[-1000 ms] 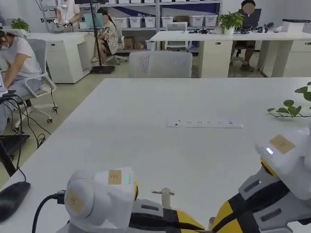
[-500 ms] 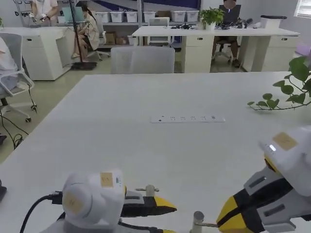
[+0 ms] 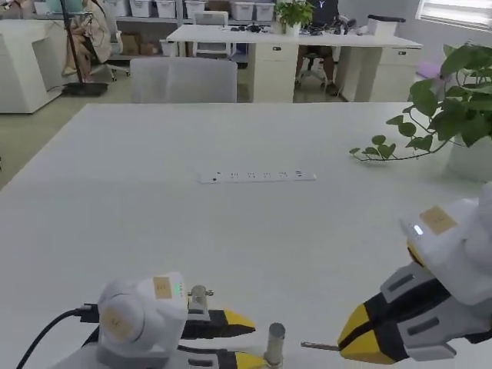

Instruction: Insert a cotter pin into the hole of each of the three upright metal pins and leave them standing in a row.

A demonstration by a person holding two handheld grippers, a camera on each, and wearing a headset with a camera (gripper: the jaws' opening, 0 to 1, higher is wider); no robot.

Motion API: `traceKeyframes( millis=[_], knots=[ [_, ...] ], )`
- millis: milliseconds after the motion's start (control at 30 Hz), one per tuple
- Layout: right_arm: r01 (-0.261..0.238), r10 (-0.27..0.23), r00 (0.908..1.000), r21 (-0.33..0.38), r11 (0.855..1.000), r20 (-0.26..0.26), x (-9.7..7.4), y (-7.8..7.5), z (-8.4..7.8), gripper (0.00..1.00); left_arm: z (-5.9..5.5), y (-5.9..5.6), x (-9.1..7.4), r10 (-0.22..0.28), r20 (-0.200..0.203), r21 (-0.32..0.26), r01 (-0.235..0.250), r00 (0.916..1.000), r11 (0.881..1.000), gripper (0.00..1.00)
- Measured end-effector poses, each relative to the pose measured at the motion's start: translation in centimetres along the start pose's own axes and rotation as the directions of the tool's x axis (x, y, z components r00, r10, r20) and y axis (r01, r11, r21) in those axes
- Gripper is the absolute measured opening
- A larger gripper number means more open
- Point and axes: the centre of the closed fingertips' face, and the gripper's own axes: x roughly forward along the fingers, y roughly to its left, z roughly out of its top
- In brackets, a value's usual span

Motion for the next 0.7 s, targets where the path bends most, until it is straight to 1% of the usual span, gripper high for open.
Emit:
traceKeyframes(
  millis=[67, 133, 167, 267, 300, 333, 367, 500, 600, 700],
  knots=[
    [0.0, 0.0, 1.0, 0.011, 1.0, -0.007, -0.1, 0.2, -0.3, 0.04, -0.4, 0.1, 0.7, -0.022, -0.008, 0.021, 0.022, 0.9997, 1.0, 0.23],
    [0.002, -0.001, 0.9999, 0.022, 1.0, -0.01, -0.2, 0.3, -0.5, 0.04, -0.8, 0.1, 1.2, -0.032, -0.017, 0.04, 0.032, 0.9994, 0.999, 0.23],
    [0.004, -0.003, 0.9999, 0.027, 1.0, -0.013, -0.2, 0.4, -0.7, 0.04, -0.8, 0.0, 1.5, -0.046, -0.013, 0.045, 0.047, 0.9988, 0.998, 0.22],
    [0.001, 0.0, 0.9998, 0.038, 0.999, -0.018, -0.2, 0.5, -1.0, 0.04, -1.0, 0.1, 2.1, -0.068, -0.014, 0.069, 0.068, 0.9976, 0.995, 0.21],
    [0.001, 0.0, 0.9998, 0.04, 0.999, -0.02, -0.2, 0.5, -1.1, 0.04, -1.2, 0.1, 2.3, -0.071, -0.018, 0.081, 0.072, 0.9973, 0.994, 0.2],
    [-0.001, 0.002, 0.9997, 0.045, 0.999, -0.023, -0.2, 0.5, -1.2, 0.04, -1.1, 0.1, 2.4, -0.074, -0.012, 0.089, 0.074, 0.9972, 0.993, 0.19],
    [-0.001, 0.002, 0.9997, 0.05, 0.999, -0.024, -0.1, 0.5, -1.3, 0.04, -1.0, 0.1, 2.6, -0.079, -0.012, 0.088, 0.08, 0.9968, 0.993, 0.18],
    [0.0, 0.002, 0.9994, 0.067, 0.998, -0.035, 0.3, 0.2, -1.5, 0.04, -1.0, 0.0, 3.2, -0.081, -0.01, 0.096, 0.082, 0.9967, 0.992, 0.18],
    [0.005, -0.002, 0.9993, 0.078, 0.997, -0.038, 0.7, 0.1, -1.5, 0.04, -0.9, 0.1, 3.4, -0.07, -0.004, 0.099, 0.07, 0.9976, 0.993, 0.17],
    [0.01, -0.007, 0.9992, 0.087, 0.996, -0.039, 1.0, -0.1, -1.4, 0.04, -0.8, -0.2, 3.5, -0.068, -0.003, 0.096, 0.068, 0.9977, 0.993, 0.13]
  ],
)
